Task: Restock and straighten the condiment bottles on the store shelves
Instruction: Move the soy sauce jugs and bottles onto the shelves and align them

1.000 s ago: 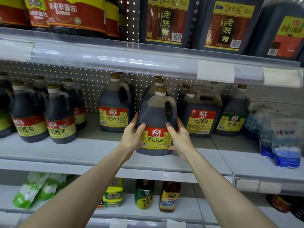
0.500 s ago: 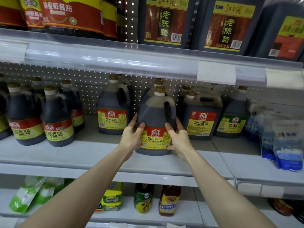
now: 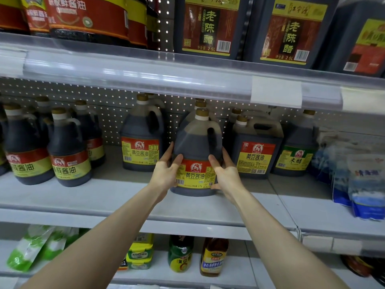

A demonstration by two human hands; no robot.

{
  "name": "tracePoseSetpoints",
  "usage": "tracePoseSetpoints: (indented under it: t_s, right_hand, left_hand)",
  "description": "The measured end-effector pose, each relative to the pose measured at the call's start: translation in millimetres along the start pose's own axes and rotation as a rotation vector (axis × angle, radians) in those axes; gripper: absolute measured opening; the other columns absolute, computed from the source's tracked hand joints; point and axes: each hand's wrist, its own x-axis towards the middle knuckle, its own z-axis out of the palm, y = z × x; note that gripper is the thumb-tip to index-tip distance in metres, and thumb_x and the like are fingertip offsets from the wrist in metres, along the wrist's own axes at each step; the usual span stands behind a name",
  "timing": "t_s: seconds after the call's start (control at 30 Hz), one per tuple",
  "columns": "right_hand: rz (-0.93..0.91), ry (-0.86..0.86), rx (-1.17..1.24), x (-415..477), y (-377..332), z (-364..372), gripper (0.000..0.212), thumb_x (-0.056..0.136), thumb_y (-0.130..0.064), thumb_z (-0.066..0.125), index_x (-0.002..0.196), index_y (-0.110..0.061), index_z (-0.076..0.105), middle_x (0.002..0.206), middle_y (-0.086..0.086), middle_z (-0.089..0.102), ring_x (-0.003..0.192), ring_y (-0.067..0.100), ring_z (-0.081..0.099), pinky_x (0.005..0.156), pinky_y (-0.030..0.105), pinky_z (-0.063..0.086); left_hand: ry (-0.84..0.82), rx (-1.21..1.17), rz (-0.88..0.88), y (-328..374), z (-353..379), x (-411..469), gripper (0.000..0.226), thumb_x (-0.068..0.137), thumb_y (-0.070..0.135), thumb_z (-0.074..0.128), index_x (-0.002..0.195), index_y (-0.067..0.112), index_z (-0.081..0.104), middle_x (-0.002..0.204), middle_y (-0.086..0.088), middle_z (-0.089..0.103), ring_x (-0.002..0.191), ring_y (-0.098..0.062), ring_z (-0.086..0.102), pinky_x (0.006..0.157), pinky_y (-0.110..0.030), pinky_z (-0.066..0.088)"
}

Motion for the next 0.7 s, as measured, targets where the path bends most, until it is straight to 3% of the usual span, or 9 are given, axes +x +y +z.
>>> tracePoseSetpoints:
  t_s: [0.13, 0.4, 0.7]
  right_hand:
    - [0.002, 0.0, 0.011, 2.5, -0.3, -0.4, 0.063, 0.097, -0.034, 0.054, 0.151, -0.038, 0.022, 0.14, 0.004, 0.05, 0.088, 0.013, 0.053, 0.059, 0.027, 0.05]
    - [0.002, 0.001, 0.012, 2.1, -0.7, 0.1, 0.063, 0.096, -0.034, 0.055, 0.15, -0.038, 0.023, 0.138, 0.003, 0.051, 0.091, 0.014, 0.054, 0.055, 0.027, 0.05]
    - [0.015, 0.008, -0.001, 0.2, -2.0, 0.7, 0.063, 0.097, -0.035, 0.054, 0.151, -0.038, 0.022, 0.134, 0.003, 0.052, 0.089, 0.013, 0.053, 0.054, 0.027, 0.049]
  left_hand:
    - [-0.004, 0.012, 0.0, 0.6, 0.0, 1.3, 0.055, 0.101, 0.025, 0.047, 0.15, 0.037, 0.024, 0.119, 0.007, 0.054, 0.087, -0.003, 0.059, 0.061, -0.022, 0.053]
    - [0.002, 0.026, 0.001, 0.2, -0.8, 2.4, 0.056, 0.1, 0.026, 0.047, 0.15, 0.038, 0.024, 0.124, 0.007, 0.053, 0.091, -0.007, 0.06, 0.065, -0.026, 0.054]
    - [-0.009, 0.037, -0.007, 1.7, -1.7, 1.0, 0.056, 0.101, 0.027, 0.046, 0.15, 0.038, 0.022, 0.12, 0.009, 0.053, 0.086, -0.002, 0.058, 0.058, -0.022, 0.052]
